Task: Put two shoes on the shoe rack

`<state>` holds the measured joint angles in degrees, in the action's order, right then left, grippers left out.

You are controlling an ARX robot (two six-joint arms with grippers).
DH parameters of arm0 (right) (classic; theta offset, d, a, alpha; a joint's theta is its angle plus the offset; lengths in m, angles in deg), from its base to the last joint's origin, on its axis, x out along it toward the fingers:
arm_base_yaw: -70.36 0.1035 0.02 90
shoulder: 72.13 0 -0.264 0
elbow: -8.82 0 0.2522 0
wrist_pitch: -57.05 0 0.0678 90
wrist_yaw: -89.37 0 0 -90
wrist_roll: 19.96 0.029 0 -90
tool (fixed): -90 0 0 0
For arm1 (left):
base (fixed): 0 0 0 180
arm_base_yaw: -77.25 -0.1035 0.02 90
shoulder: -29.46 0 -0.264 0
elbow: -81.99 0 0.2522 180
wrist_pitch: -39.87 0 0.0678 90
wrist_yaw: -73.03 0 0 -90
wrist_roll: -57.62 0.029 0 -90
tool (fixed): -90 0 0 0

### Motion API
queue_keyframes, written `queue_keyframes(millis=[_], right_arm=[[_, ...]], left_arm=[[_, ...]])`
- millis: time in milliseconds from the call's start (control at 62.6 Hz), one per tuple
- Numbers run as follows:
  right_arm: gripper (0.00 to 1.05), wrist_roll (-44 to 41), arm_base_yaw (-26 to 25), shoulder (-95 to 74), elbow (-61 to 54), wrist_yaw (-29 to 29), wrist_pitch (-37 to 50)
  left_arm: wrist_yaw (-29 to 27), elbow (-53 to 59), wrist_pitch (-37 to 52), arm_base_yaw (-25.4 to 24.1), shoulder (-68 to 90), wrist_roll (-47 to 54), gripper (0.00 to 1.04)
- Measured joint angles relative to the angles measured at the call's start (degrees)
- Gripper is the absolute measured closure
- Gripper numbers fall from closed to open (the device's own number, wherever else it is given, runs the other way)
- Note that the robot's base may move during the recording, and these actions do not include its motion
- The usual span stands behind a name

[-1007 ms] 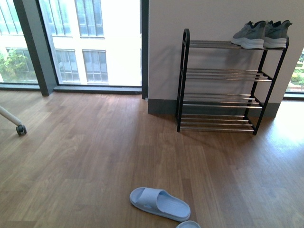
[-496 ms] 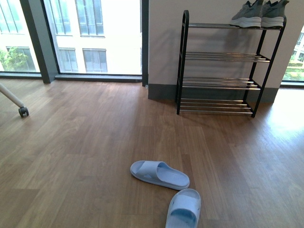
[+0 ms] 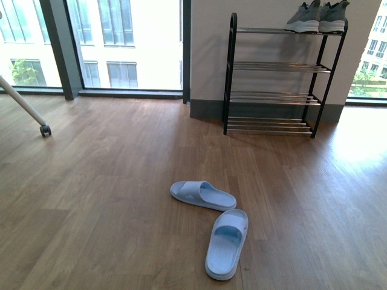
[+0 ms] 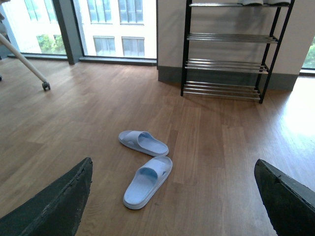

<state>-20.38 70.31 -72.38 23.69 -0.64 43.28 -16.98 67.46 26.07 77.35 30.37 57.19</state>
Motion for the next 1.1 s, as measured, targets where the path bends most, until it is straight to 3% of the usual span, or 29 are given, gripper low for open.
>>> queue_keyframes(millis=[1103], right_arm=[[0.09, 0.00, 0.00, 0.09, 0.00, 0.02, -0.02]], left_arm=[[0.00, -0.02, 0.02, 0.00, 0.00, -0.02, 0.09]])
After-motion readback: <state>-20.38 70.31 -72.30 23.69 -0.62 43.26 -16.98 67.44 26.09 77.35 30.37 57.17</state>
